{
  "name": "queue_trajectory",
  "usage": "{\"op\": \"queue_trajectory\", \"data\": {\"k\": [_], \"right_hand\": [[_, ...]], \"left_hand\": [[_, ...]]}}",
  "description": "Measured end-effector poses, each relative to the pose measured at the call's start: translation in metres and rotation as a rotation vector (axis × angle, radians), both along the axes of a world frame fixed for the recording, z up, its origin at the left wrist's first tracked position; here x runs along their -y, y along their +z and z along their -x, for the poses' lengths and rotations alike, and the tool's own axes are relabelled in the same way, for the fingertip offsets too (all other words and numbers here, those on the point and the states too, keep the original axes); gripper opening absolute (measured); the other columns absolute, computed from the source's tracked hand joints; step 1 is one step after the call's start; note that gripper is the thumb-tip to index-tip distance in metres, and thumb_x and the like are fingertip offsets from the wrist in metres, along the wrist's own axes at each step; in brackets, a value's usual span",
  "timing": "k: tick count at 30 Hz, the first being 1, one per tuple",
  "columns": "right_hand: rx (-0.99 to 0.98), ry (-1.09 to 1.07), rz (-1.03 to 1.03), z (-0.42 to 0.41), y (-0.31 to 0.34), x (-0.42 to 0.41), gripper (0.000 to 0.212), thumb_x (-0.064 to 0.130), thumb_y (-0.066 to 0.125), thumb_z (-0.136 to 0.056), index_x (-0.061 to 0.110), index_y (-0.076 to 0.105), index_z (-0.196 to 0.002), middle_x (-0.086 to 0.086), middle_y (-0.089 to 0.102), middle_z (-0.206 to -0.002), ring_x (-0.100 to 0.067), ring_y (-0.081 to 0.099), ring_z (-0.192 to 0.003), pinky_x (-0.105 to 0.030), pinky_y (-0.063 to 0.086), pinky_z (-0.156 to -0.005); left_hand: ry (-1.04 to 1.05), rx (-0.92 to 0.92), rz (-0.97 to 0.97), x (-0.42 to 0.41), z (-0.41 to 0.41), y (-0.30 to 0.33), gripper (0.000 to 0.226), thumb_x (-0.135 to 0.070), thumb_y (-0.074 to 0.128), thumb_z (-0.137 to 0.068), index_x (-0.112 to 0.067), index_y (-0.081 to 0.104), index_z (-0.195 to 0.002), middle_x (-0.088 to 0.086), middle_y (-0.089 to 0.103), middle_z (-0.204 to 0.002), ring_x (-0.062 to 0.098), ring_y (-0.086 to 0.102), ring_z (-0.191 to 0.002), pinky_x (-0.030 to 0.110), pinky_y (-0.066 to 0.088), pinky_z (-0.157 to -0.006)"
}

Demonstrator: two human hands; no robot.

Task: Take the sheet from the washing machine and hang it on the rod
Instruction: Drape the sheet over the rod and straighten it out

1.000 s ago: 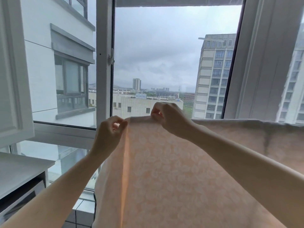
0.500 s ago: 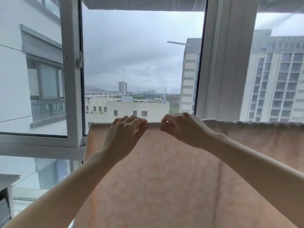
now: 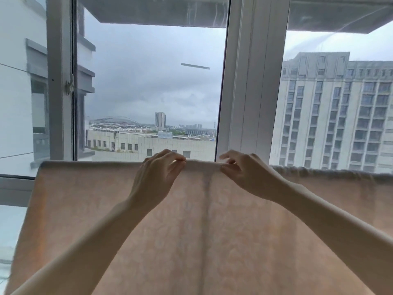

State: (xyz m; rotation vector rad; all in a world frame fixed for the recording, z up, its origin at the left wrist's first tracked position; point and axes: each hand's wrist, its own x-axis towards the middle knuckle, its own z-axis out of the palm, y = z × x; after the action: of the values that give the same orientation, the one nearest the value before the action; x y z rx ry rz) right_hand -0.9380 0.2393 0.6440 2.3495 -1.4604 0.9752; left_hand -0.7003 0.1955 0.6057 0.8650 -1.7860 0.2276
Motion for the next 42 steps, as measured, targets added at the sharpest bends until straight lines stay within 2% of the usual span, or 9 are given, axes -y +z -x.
{"op": "queue_trajectory", "data": {"k": [7, 12, 17, 24, 27, 29, 33, 36, 42], "right_hand": [[0.094, 0.079, 0.083, 0.028, 0.0, 0.003, 0.007, 0.031, 0.067, -0.088, 0.025, 0.069, -0.089, 0.015, 0.07, -0.081, 0.004, 0.063, -0.077, -0.022, 0.051, -0.072], [0.101, 0.08, 0.142, 0.013, -0.002, 0.011, 0.007, 0.024, 0.063, -0.09, 0.021, 0.069, -0.088, 0.01, 0.071, -0.079, -0.007, 0.065, -0.073, -0.035, 0.055, -0.071], [0.164, 0.084, 0.26, -0.001, 0.013, 0.023, 0.008, 0.023, 0.062, -0.091, 0.019, 0.069, -0.089, 0.006, 0.072, -0.081, -0.012, 0.067, -0.074, -0.037, 0.055, -0.074], [0.254, 0.077, 0.314, -0.012, 0.03, 0.026, 0.009, 0.013, 0.065, -0.089, 0.01, 0.072, -0.092, -0.002, 0.074, -0.086, -0.015, 0.067, -0.078, -0.025, 0.049, -0.077], [0.193, 0.024, 0.194, 0.006, 0.029, 0.026, 0.01, 0.016, 0.068, -0.087, 0.008, 0.073, -0.091, -0.005, 0.074, -0.085, -0.018, 0.066, -0.079, -0.033, 0.05, -0.086], [0.178, 0.012, 0.081, 0.022, 0.025, 0.024, 0.014, 0.022, 0.07, -0.085, 0.008, 0.071, -0.088, -0.004, 0.072, -0.079, -0.018, 0.065, -0.075, -0.037, 0.049, -0.088], [0.094, 0.051, -0.06, 0.054, 0.021, 0.006, 0.025, 0.04, 0.067, -0.083, 0.015, 0.068, -0.086, 0.006, 0.069, -0.075, -0.001, 0.065, -0.066, -0.014, 0.051, -0.067], [0.046, 0.06, -0.081, 0.071, 0.021, -0.005, 0.019, 0.036, 0.073, -0.079, 0.02, 0.07, -0.09, 0.014, 0.069, -0.081, 0.007, 0.065, -0.075, -0.005, 0.048, -0.069], [0.026, 0.007, 0.076, 0.076, 0.017, -0.005, 0.005, 0.024, 0.071, -0.084, 0.019, 0.069, -0.084, 0.011, 0.069, -0.078, 0.004, 0.063, -0.072, -0.014, 0.053, -0.073]], "left_hand": [[0.003, -0.073, -0.205, 0.002, 0.006, 0.011, 0.012, -0.033, 0.063, -0.089, -0.029, 0.062, -0.078, -0.02, 0.062, -0.063, -0.007, 0.055, -0.058, 0.028, 0.043, -0.058], [0.067, 0.043, -0.262, 0.001, -0.004, 0.012, 0.011, -0.044, 0.054, -0.093, -0.039, 0.06, -0.087, -0.023, 0.066, -0.081, -0.01, 0.058, -0.08, 0.028, 0.044, -0.071], [-0.073, -0.032, -0.273, 0.002, -0.001, 0.017, 0.035, -0.065, 0.055, -0.078, -0.038, 0.068, -0.097, -0.026, 0.069, -0.092, -0.004, 0.064, -0.09, 0.034, 0.052, -0.084], [-0.103, -0.169, -0.266, 0.002, 0.013, 0.025, 0.009, -0.036, 0.074, -0.081, -0.027, 0.074, -0.08, -0.007, 0.072, -0.075, 0.006, 0.066, -0.075, 0.03, 0.051, -0.078], [-0.089, -0.179, -0.234, 0.001, 0.021, 0.027, 0.008, -0.023, 0.07, -0.085, -0.022, 0.071, -0.078, -0.005, 0.07, -0.073, 0.005, 0.063, -0.071, 0.021, 0.046, -0.067], [-0.068, -0.177, -0.216, -0.001, 0.027, 0.029, 0.008, -0.022, 0.069, -0.086, -0.02, 0.071, -0.079, -0.005, 0.068, -0.071, 0.003, 0.06, -0.067, 0.019, 0.044, -0.062], [-0.062, -0.192, -0.221, 0.001, 0.029, 0.028, 0.008, -0.024, 0.069, -0.086, -0.019, 0.072, -0.081, -0.003, 0.068, -0.073, 0.007, 0.061, -0.069, 0.024, 0.044, -0.065], [-0.074, -0.192, -0.22, 0.001, 0.029, 0.029, 0.007, -0.024, 0.069, -0.086, -0.02, 0.071, -0.081, -0.002, 0.07, -0.078, 0.007, 0.062, -0.074, 0.025, 0.046, -0.068], [-0.077, -0.22, -0.224, 0.002, 0.033, 0.029, 0.009, -0.026, 0.068, -0.087, -0.027, 0.069, -0.078, -0.004, 0.07, -0.077, 0.011, 0.063, -0.076, 0.033, 0.049, -0.073]]}}
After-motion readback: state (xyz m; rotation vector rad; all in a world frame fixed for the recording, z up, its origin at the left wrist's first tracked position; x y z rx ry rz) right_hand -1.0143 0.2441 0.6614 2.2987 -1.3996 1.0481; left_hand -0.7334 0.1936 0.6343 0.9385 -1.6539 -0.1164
